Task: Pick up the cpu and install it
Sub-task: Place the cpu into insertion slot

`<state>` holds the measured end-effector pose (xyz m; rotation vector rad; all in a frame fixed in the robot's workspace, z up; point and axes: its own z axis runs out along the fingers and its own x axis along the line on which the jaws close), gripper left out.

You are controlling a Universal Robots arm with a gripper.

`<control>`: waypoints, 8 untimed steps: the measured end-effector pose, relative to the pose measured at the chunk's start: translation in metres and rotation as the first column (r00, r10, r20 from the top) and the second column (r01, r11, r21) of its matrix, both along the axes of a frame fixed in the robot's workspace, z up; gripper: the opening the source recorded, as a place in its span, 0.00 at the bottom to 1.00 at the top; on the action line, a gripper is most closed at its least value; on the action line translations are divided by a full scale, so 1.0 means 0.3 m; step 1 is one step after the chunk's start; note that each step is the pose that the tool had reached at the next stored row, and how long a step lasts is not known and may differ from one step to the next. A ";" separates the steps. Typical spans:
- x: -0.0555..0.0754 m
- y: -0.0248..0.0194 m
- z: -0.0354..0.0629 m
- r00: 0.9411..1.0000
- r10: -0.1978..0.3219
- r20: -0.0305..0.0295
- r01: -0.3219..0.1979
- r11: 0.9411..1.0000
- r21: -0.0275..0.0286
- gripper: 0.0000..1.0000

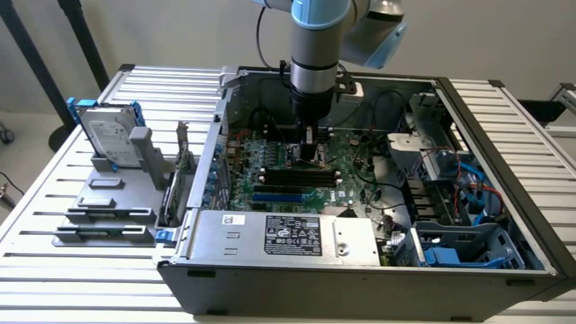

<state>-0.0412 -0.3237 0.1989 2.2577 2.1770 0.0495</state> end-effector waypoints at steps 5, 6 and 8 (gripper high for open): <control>0.000 0.001 -0.002 1.000 0.000 0.000 0.000 1.000 -0.002 0.55; 0.000 0.002 -0.002 1.000 0.000 0.000 0.000 1.000 -0.002 0.55; 0.000 0.002 -0.003 1.000 0.000 0.000 0.000 1.000 -0.002 0.55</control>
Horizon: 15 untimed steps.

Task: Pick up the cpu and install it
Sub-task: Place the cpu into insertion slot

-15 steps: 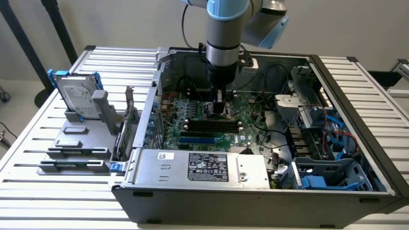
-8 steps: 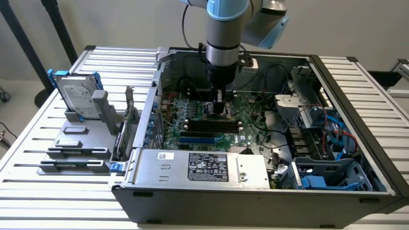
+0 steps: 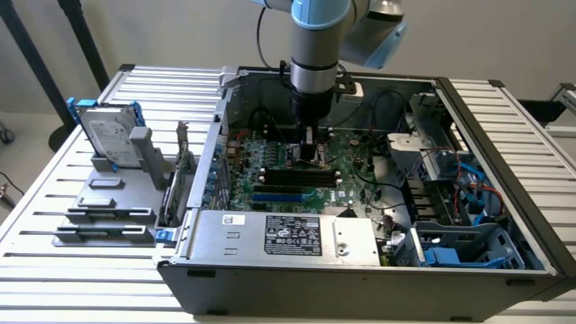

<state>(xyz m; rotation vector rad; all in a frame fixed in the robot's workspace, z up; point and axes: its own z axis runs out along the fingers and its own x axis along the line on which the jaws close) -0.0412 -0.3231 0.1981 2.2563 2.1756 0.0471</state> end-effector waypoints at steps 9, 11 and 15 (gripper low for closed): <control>0.000 0.001 0.007 1.000 0.000 0.000 0.000 1.000 0.000 0.63; 0.000 0.001 0.021 1.000 0.000 0.000 0.000 1.000 0.000 0.63; -0.003 0.001 0.044 1.000 0.000 0.000 0.000 1.000 0.000 0.63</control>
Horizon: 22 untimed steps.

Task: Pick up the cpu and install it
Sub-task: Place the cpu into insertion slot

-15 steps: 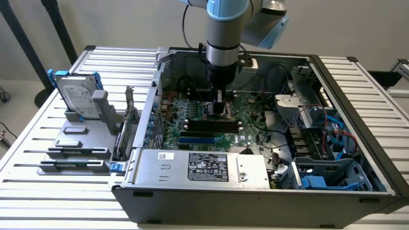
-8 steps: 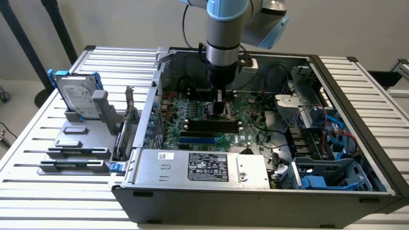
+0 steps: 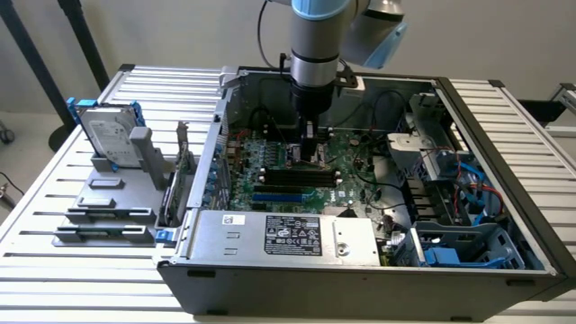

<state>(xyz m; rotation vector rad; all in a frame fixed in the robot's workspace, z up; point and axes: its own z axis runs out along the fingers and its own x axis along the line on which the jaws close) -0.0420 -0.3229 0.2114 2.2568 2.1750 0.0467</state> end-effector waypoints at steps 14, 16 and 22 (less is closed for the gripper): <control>-0.106 0.000 0.036 1.000 0.000 -0.010 0.000 1.000 0.010 0.24; -0.127 0.000 0.038 1.000 0.000 -0.012 0.000 1.000 0.013 0.18; -0.145 0.000 0.040 1.000 0.000 -0.013 0.000 1.000 0.016 0.11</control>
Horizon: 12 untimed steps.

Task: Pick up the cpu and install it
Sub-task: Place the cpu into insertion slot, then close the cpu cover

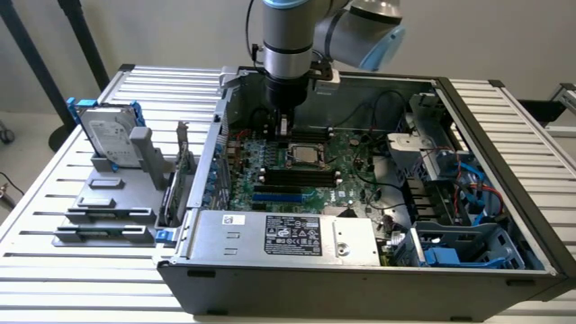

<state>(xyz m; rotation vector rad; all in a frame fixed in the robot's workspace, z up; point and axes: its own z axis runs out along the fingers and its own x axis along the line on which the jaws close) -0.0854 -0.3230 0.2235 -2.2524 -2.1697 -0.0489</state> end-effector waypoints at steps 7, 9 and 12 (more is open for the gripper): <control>0.000 -0.001 0.004 1.000 -0.001 0.000 0.001 1.000 0.000 0.11; 0.000 -0.002 0.004 1.000 -0.001 0.000 0.001 1.000 0.000 0.11; 0.000 -0.002 0.005 1.000 -0.001 0.000 0.001 1.000 0.000 0.11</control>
